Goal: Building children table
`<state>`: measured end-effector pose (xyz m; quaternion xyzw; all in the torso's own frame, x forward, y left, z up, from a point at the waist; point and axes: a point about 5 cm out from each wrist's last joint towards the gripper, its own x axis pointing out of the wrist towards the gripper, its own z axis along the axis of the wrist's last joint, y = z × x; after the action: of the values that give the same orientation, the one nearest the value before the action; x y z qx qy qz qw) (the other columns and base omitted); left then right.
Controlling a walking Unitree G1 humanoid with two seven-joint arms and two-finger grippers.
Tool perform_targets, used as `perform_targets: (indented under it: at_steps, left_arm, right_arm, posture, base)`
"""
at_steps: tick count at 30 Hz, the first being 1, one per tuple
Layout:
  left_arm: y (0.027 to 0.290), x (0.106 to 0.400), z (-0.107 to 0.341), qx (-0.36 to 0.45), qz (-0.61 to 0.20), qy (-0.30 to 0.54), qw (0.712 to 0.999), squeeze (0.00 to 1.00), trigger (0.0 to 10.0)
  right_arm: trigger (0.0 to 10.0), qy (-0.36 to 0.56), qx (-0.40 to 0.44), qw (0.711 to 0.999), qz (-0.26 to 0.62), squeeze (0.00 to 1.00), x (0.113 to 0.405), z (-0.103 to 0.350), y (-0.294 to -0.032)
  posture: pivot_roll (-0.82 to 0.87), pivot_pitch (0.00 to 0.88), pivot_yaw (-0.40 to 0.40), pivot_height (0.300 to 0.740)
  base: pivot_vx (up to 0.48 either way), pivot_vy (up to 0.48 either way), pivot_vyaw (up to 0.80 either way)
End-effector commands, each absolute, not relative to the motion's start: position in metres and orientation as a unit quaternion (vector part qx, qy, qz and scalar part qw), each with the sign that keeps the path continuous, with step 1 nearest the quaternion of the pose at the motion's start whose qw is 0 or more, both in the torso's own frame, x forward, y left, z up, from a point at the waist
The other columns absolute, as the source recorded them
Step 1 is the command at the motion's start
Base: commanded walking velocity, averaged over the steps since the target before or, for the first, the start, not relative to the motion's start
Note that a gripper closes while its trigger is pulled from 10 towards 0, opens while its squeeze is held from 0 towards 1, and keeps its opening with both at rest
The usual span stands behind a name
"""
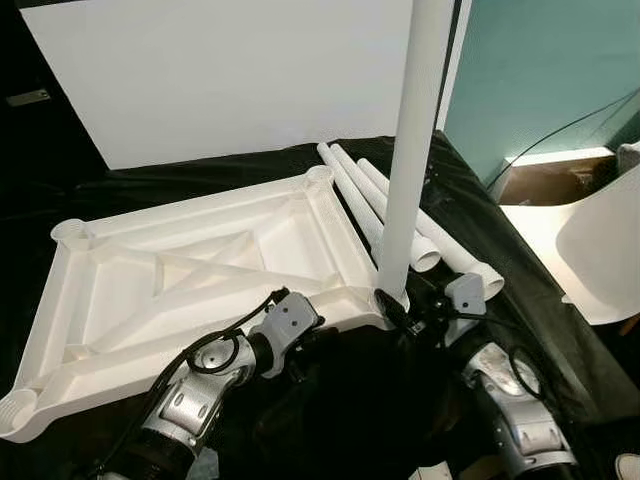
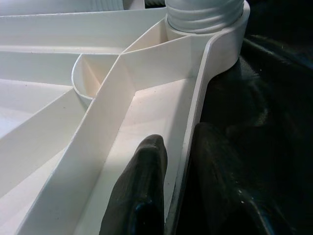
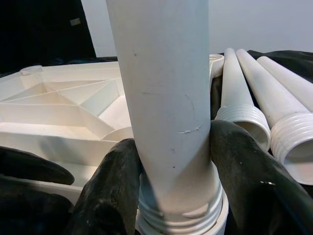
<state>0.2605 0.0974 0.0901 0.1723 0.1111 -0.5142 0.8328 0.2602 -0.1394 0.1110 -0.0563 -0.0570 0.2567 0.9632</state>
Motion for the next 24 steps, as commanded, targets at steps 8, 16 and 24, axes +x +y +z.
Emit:
perform_targets:
  at_steps: [8, 16, 24]
  left_arm:
    - [0.088, 0.239, 0.065, 0.166, -0.570, 0.166, 0.787, 0.00, 10.0]
    - [0.089, 0.241, 0.065, 0.165, -0.567, 0.166, 0.790, 0.00, 10.0]
    - [0.089, 0.241, 0.065, 0.166, -0.567, 0.166, 0.789, 0.00, 10.0]
  right_arm:
    - [10.0, -0.063, -0.066, 0.949, 0.303, 1.00, 0.277, 0.129, -0.138]
    - [10.0, -0.059, -0.138, 0.892, 0.427, 0.00, 0.276, 0.135, -0.137]
    - [9.5, -0.028, -0.164, 0.874, 0.457, 0.00, 0.288, 0.139, -0.153]
  posture:
    - [-0.03, 0.000, 0.040, 0.740]
    - [-0.03, 0.000, 0.035, 0.740]
    - [-0.03, 0.000, 0.036, 0.740]
  base:
    - [0.000, 0.000, 0.00]
    - [0.000, 0.000, 0.00]
    - [0.000, 0.000, 0.00]
